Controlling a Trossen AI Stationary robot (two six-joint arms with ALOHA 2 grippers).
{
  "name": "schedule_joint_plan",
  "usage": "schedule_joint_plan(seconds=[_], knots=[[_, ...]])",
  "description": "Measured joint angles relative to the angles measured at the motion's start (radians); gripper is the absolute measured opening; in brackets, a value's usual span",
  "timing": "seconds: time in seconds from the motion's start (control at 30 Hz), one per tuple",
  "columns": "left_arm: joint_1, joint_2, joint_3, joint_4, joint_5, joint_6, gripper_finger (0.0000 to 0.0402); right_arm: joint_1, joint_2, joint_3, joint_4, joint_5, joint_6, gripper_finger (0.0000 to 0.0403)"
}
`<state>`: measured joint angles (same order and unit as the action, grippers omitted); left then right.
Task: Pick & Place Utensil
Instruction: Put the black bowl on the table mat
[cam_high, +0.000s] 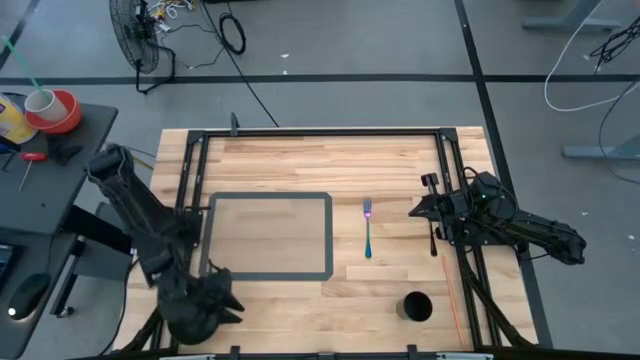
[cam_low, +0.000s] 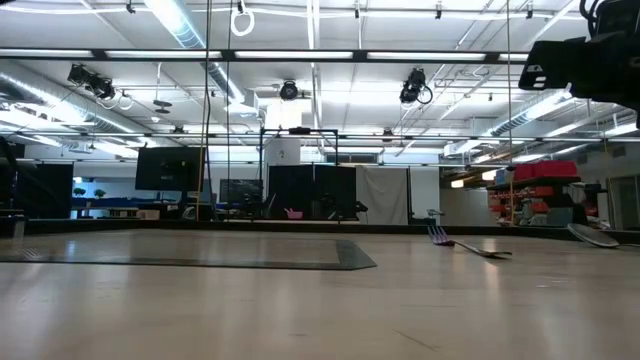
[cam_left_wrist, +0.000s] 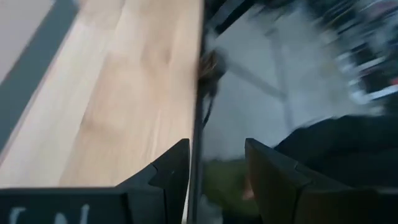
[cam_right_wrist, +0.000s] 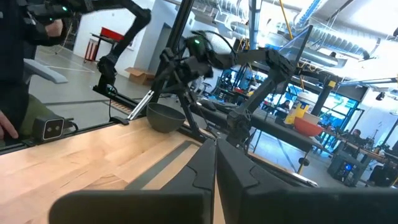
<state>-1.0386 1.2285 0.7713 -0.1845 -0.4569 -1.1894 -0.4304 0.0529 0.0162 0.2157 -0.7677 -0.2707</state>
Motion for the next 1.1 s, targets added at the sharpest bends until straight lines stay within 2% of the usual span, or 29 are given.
schedule_joint_plan(seconds=[0.2, 0.37, 0.53, 0.7, 0.9, 1.1], knots=[[-0.009, 0.167, 0.268, -0.437, 0.197, -0.185, 0.0156, 0.0, 0.0, 0.0, -0.001, 0.0, 0.0, 0.0016], [-0.024, 0.291, 0.459, -0.665, 0.301, -0.199, 0.0134, 0.0, 0.0, 0.0, -0.001, 0.0, 0.0, 0.0016], [-0.055, 0.387, 0.5, -0.696, 0.349, -0.196, 0.0121, 0.0, 0.0, 0.0, -0.001, 0.0, 0.0, 0.0016], [-0.06, 0.462, 0.5, -0.711, 0.401, -0.251, 0.0137, 0.0, 0.0, 0.0, -0.001, 0.0, 0.0, 0.0016], [-0.068, 0.488, 0.5, -0.724, 0.401, -0.312, 0.017, 0.0, 0.0, 0.0, -0.001, 0.0, 0.0, 0.0016], [-0.098, 0.488, 0.5, -0.795, 0.397, -0.405, 0.0168, 0.0, 0.0, 0.0, -0.001, 0.0, 0.0, 0.0016]])
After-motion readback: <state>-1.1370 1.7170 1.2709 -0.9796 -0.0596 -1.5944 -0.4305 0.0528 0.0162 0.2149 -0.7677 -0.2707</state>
